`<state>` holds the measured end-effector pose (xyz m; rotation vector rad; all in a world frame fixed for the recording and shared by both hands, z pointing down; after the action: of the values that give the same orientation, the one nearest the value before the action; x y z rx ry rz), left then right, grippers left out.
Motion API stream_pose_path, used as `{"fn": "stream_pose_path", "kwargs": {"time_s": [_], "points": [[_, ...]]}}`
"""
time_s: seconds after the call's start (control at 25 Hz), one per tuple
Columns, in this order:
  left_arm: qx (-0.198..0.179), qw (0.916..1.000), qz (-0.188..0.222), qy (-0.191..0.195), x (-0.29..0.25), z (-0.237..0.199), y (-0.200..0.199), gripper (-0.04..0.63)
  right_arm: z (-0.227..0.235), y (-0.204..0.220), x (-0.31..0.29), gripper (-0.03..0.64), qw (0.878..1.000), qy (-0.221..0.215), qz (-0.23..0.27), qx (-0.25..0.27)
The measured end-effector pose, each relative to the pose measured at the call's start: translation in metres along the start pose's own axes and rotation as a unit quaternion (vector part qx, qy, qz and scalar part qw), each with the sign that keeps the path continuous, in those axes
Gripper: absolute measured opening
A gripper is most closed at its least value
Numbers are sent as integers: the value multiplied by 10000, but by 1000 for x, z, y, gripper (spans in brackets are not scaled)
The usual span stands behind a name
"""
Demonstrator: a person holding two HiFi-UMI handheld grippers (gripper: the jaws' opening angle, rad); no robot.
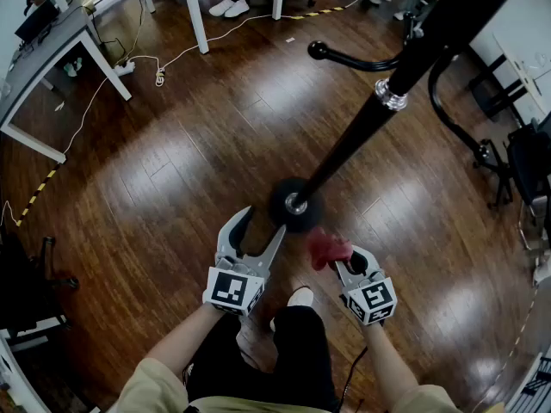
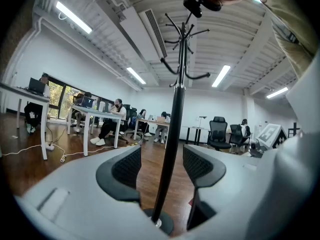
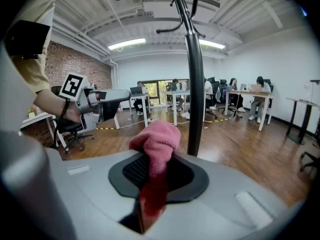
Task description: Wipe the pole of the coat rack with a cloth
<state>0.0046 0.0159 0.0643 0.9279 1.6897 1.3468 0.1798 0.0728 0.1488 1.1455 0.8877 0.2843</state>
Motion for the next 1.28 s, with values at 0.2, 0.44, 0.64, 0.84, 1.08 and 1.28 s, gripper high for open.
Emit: {"fn": "stream_pose_path", "kwargs": {"time_s": [0.2, 0.44, 0.64, 0.84, 1.08, 1.28], "points": [[-59, 9995, -225, 217, -57, -29, 134, 267, 53, 130, -97, 60, 9991, 42, -413, 68], [-256, 9949, -234, 943, -128, -40, 276, 268, 146, 295, -209, 60, 9886, 312, -1205, 850], [-484, 9866, 129, 1550, -161, -42, 357, 268, 220, 388, -284, 60, 9761, 392, -1704, 1294], [-356, 9851, -46, 1683, -173, -58, 416, 268, 247, 460, -345, 60, 9490, 103, -2304, 2148], [-306, 9851, -249, 1674, -170, -68, 459, 267, 249, 501, -363, 54, 9133, -77, -2892, 2867], [-194, 9846, -530, 1655, -161, -84, 483, 265, 211, 507, -362, 52, 8670, -918, -3440, 3487]]}}
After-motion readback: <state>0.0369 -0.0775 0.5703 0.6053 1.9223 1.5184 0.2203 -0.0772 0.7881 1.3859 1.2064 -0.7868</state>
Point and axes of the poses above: the fingertips, and each gripper's own axes: x backward along the fingers, z to its right, y out of its underside, the point moved 1 cm from there along x, backward along the fingers, and after that the axes turned 6 degrees about -y, right-handed, at the moved point
